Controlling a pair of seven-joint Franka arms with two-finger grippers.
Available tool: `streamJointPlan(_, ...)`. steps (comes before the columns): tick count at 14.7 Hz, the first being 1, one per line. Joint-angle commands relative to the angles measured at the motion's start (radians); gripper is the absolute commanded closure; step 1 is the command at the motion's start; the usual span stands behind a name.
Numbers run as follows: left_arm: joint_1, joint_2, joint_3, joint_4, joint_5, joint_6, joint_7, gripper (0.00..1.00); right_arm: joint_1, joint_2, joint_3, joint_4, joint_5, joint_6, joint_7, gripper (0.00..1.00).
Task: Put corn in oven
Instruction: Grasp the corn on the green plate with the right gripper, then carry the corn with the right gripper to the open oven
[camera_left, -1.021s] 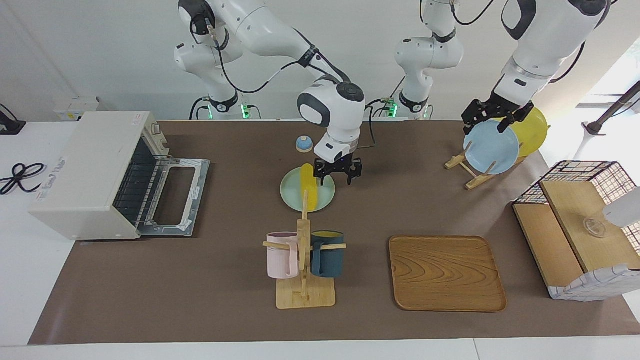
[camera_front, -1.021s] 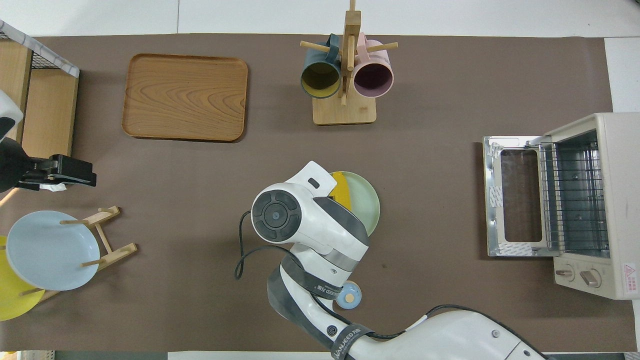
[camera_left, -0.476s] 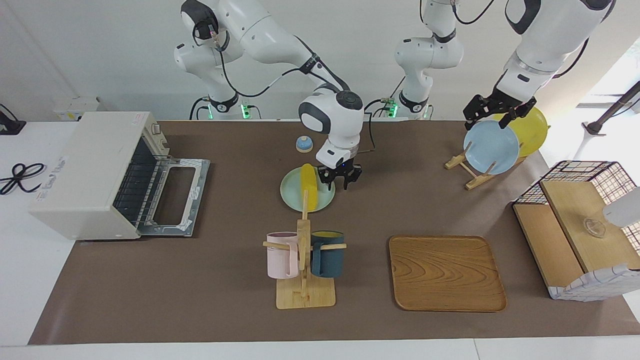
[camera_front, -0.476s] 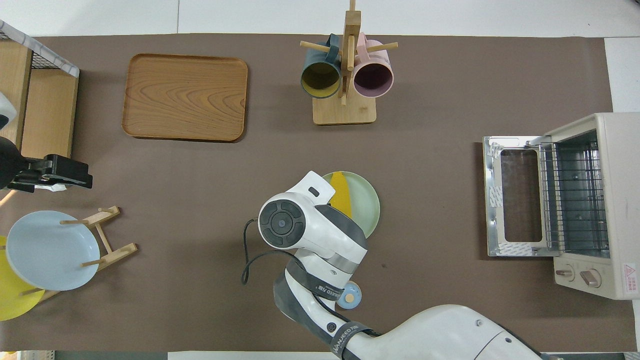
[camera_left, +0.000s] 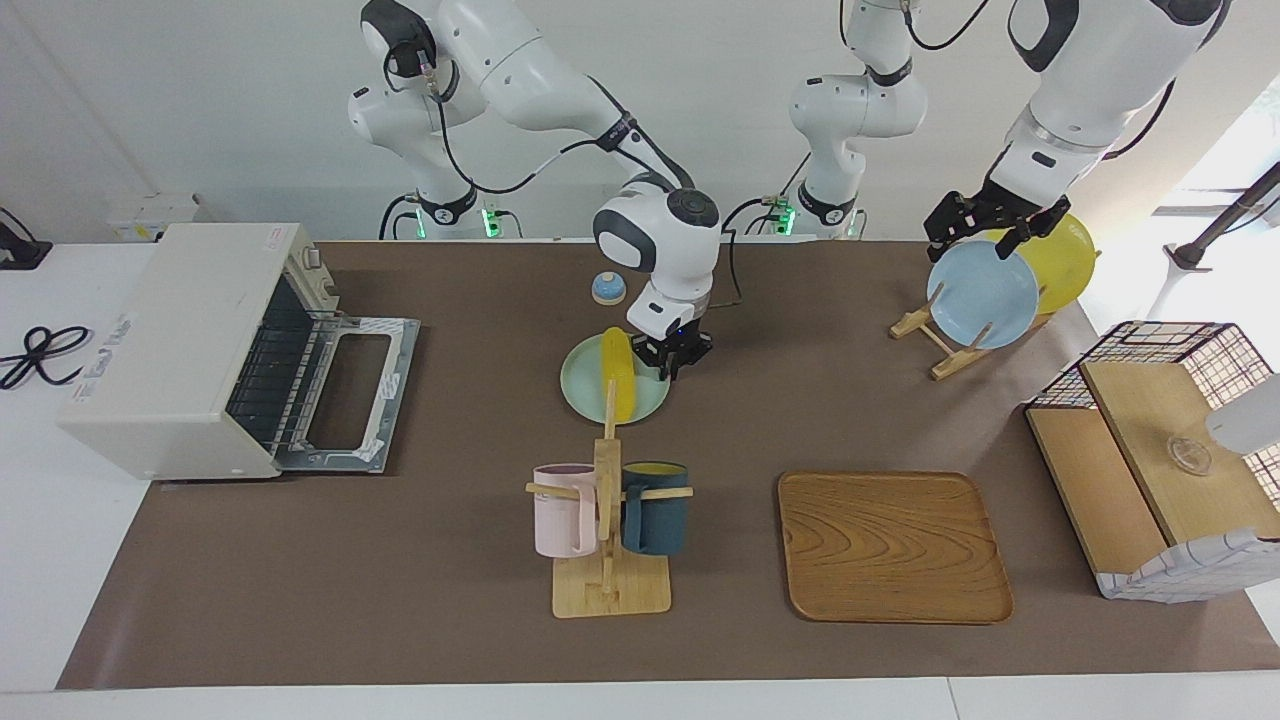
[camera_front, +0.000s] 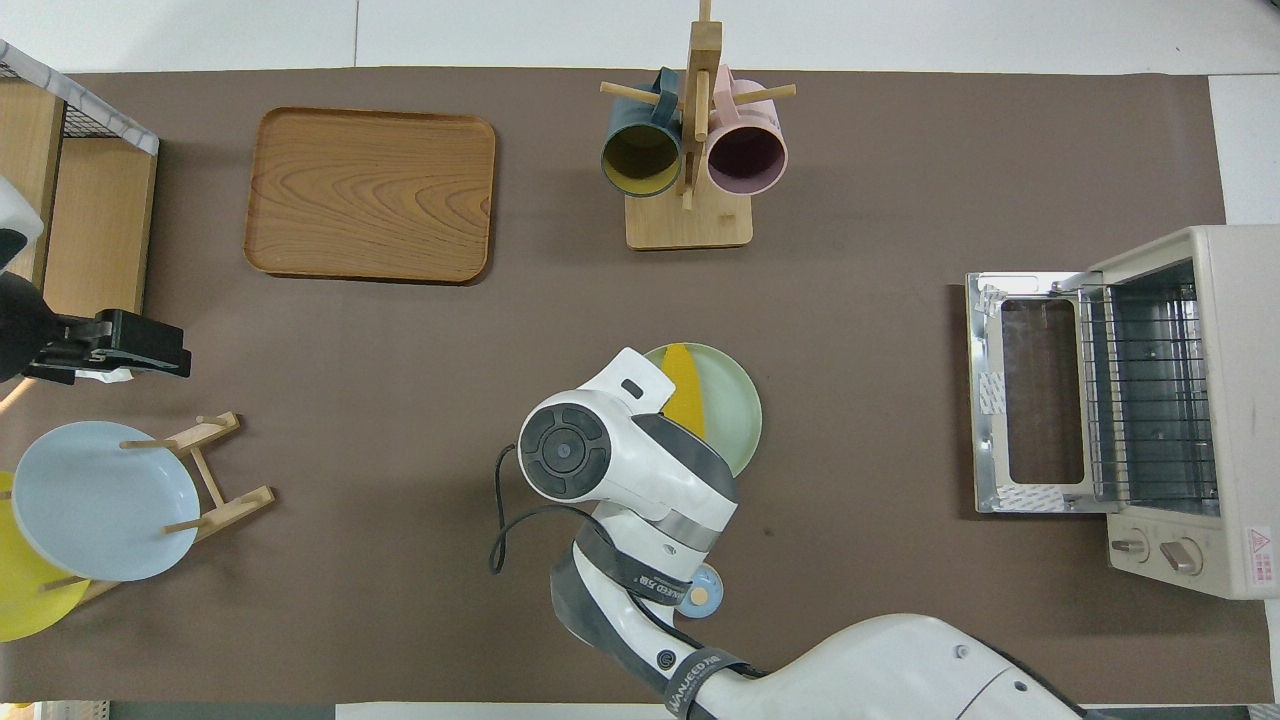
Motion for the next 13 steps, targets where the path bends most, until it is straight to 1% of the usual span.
streamJointPlan(1,-0.015,0.012,0.008,0.026,0.014,-0.011,0.009,0.0,-0.005,-0.013,0.008,0.077,-0.077,-0.162,0.006,1.0)
streamJointPlan(3,-0.012,0.011,0.008,0.026,0.012,-0.013,0.009,0.0,-0.001,-0.013,0.008,0.151,-0.082,-0.278,-0.02,1.0)
streamJointPlan(5,-0.01,0.006,0.008,0.023,0.012,-0.014,0.009,0.0,-0.013,-0.02,0.008,0.187,-0.083,-0.348,-0.071,1.0)
streamJointPlan(7,-0.012,0.005,0.008,0.021,0.014,-0.014,0.005,0.0,-0.052,-0.074,0.008,0.184,-0.082,-0.414,-0.158,1.0)
streamJointPlan(9,-0.006,0.005,0.008,0.021,0.014,-0.013,0.006,0.0,-0.105,-0.131,0.008,0.162,-0.08,-0.452,-0.219,1.0)
streamJointPlan(13,0.001,0.002,0.008,0.017,0.014,-0.022,0.0,0.0,-0.25,-0.224,0.008,0.083,-0.068,-0.465,-0.391,1.0)
